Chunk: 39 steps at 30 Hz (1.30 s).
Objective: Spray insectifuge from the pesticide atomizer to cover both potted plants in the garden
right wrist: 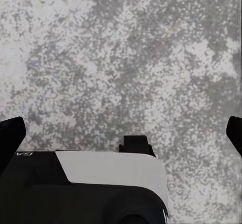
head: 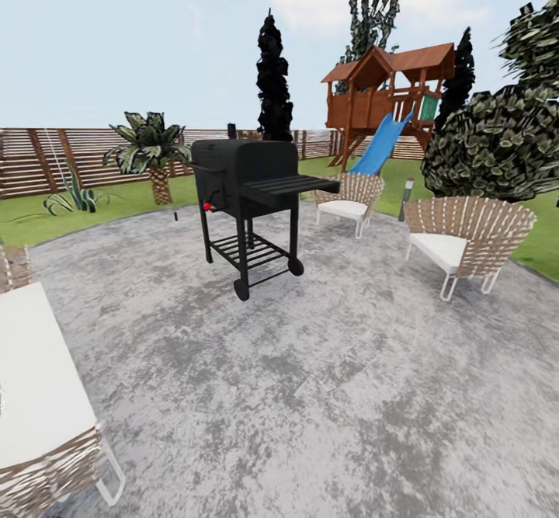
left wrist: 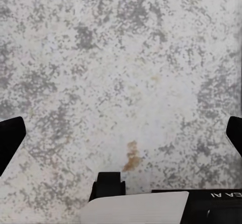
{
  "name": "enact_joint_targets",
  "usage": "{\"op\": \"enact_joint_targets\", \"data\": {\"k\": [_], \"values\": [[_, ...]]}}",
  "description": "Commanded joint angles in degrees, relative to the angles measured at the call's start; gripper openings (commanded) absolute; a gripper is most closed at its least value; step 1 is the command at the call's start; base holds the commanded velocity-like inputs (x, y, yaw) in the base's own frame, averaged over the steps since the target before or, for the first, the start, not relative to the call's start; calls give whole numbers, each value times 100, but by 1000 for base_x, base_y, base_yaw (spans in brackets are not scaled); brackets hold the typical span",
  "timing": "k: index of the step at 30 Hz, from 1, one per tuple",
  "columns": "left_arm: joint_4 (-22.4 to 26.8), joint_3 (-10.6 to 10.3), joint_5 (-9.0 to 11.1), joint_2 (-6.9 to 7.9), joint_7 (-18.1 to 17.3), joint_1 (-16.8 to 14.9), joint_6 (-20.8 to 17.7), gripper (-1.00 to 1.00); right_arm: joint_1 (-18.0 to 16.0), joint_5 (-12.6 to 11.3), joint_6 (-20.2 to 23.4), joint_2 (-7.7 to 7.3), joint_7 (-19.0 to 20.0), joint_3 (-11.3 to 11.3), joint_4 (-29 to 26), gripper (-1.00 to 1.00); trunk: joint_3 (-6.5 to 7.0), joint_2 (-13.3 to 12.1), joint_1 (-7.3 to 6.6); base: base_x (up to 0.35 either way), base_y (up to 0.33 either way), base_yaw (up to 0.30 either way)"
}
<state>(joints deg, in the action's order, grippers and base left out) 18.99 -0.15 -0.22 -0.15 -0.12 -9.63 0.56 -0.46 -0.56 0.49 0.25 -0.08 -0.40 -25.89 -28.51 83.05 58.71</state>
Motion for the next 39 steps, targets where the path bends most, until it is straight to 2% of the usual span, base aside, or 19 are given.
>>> {"op": "enact_joint_targets", "data": {"k": [1, 10, 26, 39], "values": [[0, -2, -3, -1, -2, -3, 6, 100, -1, -6, 5, 1, -1, -4, -4, 100, -11, 3, 2, 224, -237, 202], [0, 8, 28, 0, -25, -3, 6, 100, 2, -6, 4, 1, -1, -4, -2, 100, -56, 3, 2, 203, -185, 222], [43, 18, 36, -1, -32, -3, 6, 100, 1, -6, 2, 1, 8, -6, -14, 100, -133, 3, 2, 15, -12, 196], [43, 50, 47, 0, -32, -3, 6, 100, 2, -6, -14, 1, 17, -8, -19, 100, -299, 524, 287, 0, 0, 7]]}}
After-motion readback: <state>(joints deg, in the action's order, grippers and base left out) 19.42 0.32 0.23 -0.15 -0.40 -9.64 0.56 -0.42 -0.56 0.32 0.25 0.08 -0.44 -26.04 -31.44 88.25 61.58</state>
